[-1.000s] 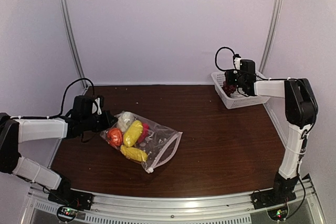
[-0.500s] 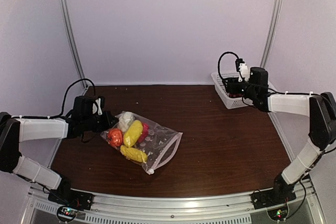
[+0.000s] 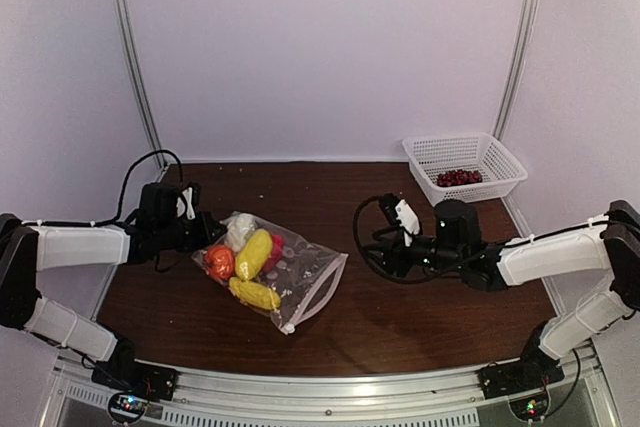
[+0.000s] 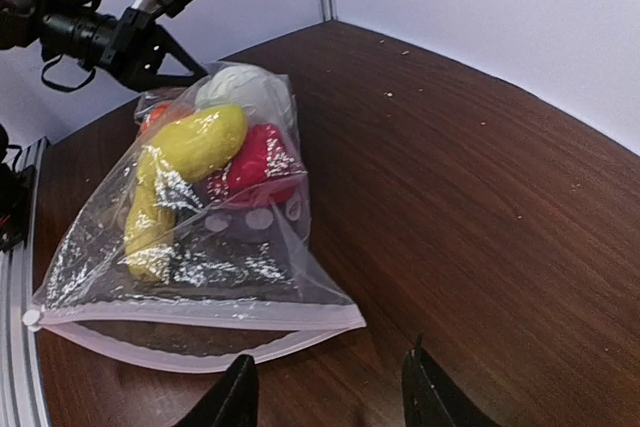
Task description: Open the zip-top bag and remove the fake food
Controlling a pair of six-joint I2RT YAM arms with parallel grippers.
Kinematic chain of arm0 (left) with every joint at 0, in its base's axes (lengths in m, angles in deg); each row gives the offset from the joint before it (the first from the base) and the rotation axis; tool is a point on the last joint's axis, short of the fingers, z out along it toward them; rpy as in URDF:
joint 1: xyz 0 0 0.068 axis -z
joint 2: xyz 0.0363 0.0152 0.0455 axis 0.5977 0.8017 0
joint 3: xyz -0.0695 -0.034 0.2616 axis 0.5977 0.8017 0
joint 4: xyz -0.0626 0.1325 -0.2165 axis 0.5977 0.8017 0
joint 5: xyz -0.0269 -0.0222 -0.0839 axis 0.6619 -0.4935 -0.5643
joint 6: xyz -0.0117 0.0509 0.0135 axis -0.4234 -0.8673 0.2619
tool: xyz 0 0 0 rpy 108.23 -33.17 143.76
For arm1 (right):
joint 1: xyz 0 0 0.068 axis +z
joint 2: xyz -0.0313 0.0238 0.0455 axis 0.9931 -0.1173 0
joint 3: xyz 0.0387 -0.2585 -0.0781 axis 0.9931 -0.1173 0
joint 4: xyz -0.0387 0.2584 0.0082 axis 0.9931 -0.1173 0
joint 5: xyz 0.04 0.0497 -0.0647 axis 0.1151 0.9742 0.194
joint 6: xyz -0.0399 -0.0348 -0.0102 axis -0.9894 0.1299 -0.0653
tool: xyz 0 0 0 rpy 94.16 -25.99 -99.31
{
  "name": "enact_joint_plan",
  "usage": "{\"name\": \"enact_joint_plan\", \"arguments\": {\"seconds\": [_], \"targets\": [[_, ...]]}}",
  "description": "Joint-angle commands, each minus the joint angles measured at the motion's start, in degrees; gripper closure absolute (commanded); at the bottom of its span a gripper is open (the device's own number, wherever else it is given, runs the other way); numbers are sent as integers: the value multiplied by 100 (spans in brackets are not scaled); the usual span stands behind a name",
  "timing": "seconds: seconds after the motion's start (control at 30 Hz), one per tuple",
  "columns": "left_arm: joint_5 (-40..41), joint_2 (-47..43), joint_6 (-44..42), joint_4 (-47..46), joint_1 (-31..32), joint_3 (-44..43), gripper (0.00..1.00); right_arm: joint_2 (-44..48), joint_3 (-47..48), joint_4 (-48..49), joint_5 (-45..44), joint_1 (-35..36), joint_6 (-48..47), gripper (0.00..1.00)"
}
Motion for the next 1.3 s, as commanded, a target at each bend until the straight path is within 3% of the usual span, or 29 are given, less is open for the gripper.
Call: {"name": "enact_joint_plan", "arguments": {"seconds": [0.0, 0.37, 0.53, 1.03, 1.2, 1.27], "targets": [[-94, -22, -41, -121, -48, 77, 100, -254, -156, 449, -178, 631, 0, 52], [-137, 10, -18, -165, -48, 121, 100, -1498, -51, 1466, -329, 1401, 385, 72], [-192, 62, -5, -235, -48, 156, 100, -2099, 352, 1610, -381, 1481, 335, 76], [-331, 243, 21, -404, -48, 196, 100, -3452, 1653, 1815, 134, 1668, 192, 79], [-323, 241, 53, -447, -48, 282, 100, -3753, 2105, 1638, 215, 1773, 210, 77], [-314, 216, 87, -460, -48, 333, 100, -3860, 2274, 1566, 299, 1838, 263, 71]]}}
